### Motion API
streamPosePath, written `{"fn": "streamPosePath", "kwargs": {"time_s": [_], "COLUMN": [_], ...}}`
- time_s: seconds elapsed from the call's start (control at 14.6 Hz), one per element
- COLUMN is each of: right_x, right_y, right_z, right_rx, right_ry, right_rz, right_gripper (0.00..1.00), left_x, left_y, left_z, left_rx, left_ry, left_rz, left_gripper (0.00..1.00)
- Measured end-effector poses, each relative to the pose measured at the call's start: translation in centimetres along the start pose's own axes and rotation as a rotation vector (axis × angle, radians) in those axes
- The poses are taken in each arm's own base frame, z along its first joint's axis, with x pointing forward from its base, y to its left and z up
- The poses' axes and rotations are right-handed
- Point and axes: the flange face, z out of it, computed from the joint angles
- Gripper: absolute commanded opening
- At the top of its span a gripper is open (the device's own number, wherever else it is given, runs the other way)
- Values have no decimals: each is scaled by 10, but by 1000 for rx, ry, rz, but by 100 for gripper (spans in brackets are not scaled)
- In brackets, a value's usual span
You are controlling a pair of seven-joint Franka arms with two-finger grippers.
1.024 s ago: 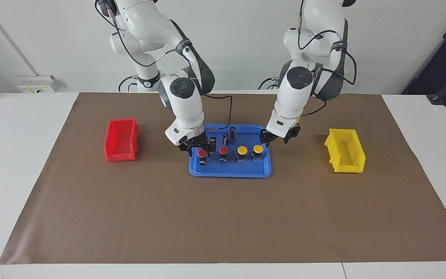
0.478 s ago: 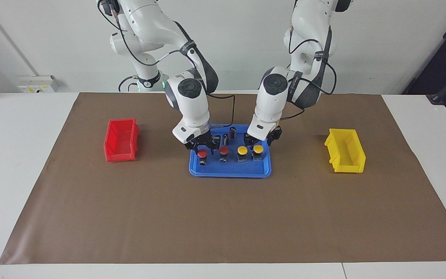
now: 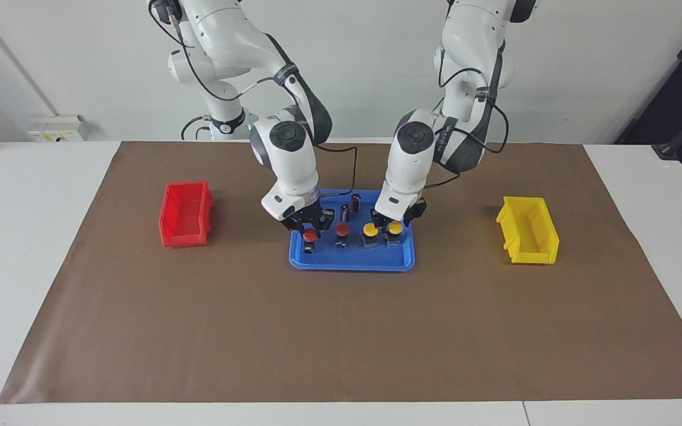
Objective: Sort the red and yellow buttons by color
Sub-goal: 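Grasp yellow button with the left gripper while the right gripper grasps red, then carry the buttons to the matching bins with both grippers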
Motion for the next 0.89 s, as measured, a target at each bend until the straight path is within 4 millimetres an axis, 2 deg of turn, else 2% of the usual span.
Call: {"fn": "streamPosePath", "kwargs": {"time_s": [0.27,0.34,0.41,0.48,0.61,0.75,0.89], "right_x": [28,29,28,26,18,-4,-33], "right_y": [38,53,72,95,157,220,265], "right_z": [-75,-93,-110,-122,-136,-139,-133], "right_rx": [-4,-14,-28,-43,-46,-4,8], "right_ry": [39,41,34,28,11,-13,-34], "right_rz": [25,13,-6,-29,-90,-136,-164], "right_gripper": [12,12,12,12,12,12,12], "left_x": [2,2,3,3,3,4,6], "left_y": [-1,-1,-1,0,0,-1,-1], "left_z": [-2,-4,-7,-9,-10,-10,-11], "left_rx": [0,0,-1,-3,-4,-4,-5], "left_ry": [2,1,2,4,6,6,7], "left_rz": [-9,-12,-18,-22,-26,-30,-33], "left_gripper": [58,52,42,31,16,2,2]}}
